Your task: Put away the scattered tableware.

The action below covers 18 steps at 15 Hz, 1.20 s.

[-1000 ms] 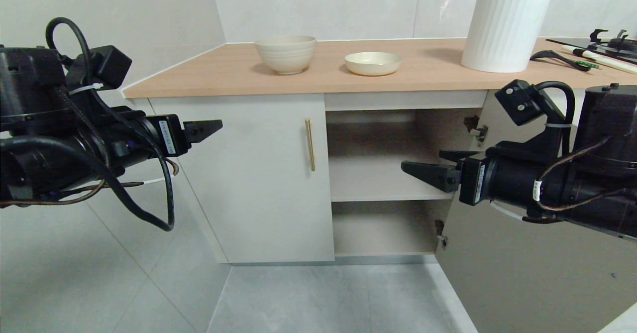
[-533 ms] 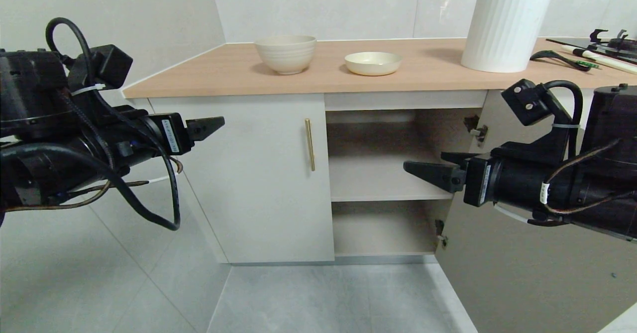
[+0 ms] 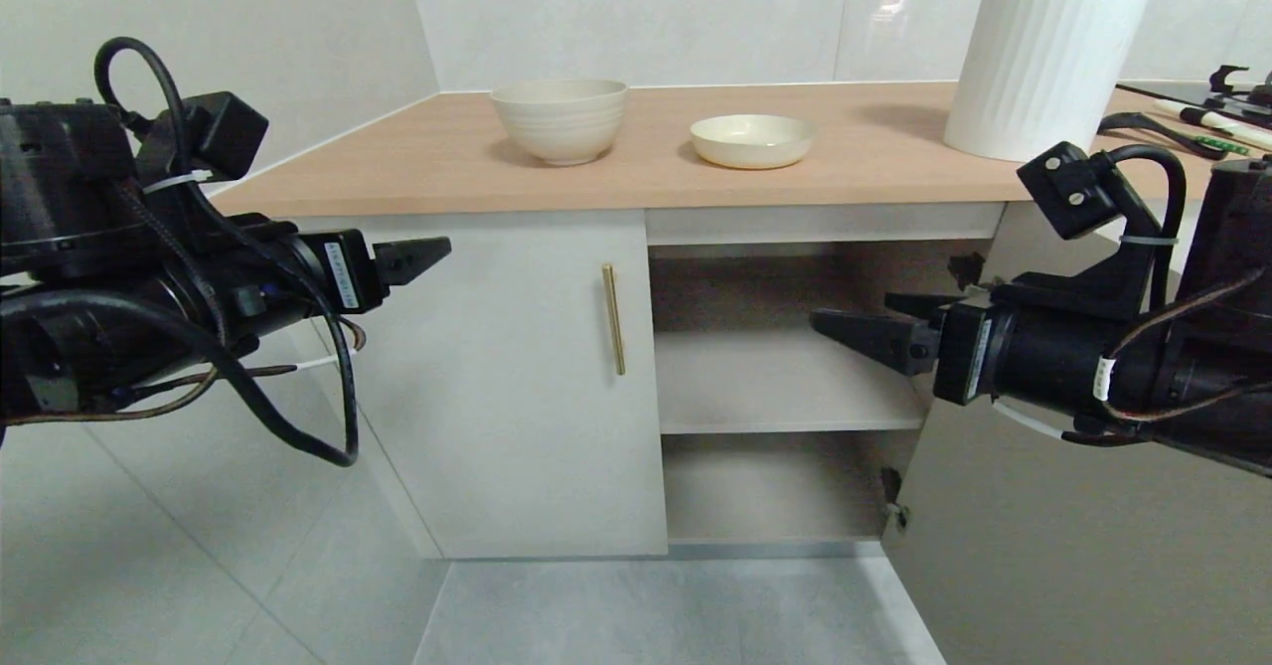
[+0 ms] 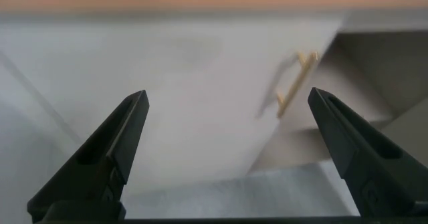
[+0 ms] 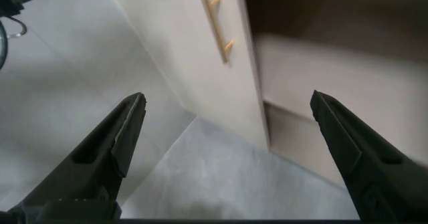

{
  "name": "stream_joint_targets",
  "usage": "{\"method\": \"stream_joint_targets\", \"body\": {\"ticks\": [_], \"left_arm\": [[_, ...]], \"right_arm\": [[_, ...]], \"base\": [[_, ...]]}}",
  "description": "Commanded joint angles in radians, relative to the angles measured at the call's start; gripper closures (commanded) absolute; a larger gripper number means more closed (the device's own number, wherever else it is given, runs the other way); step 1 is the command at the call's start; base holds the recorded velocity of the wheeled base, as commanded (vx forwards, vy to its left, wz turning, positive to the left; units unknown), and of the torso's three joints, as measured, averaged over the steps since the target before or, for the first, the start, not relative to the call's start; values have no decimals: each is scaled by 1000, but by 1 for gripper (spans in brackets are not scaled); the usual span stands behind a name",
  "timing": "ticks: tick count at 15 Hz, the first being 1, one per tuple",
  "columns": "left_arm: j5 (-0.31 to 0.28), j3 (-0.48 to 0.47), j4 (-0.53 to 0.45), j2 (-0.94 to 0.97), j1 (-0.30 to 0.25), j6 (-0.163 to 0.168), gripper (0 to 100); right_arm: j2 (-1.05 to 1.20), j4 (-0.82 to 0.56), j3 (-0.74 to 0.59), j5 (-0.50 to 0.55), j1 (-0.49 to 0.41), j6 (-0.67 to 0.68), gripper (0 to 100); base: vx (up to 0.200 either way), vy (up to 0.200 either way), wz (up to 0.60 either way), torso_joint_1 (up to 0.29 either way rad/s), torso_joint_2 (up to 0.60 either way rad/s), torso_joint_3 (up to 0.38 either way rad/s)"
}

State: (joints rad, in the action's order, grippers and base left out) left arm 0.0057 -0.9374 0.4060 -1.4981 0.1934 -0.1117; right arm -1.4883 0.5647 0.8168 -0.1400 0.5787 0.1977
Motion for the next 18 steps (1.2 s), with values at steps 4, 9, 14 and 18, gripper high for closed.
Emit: {"method": "stream_joint_targets", "body": {"ticks": [4,9,14,18], "left_arm": [[0,8,5,9,15,0,0],[0,8,5,7,15,0,0],[0,8,5,4,15,0,0],[0,9,5,2,17,-2,0]], "right_arm": [[33,1,-4,0,1,0,0],[51,-2,-16,-1,24,-1,0],[51,-2,-16,-1,24,-1,0],[51,0,-15,0,24,-1,0]], "base": [[100,0,0,0,4,0],[0,0,0,1,-26,-28],[0,0,0,42,-327,-329],[0,0,0,104,-499,-344]]}}
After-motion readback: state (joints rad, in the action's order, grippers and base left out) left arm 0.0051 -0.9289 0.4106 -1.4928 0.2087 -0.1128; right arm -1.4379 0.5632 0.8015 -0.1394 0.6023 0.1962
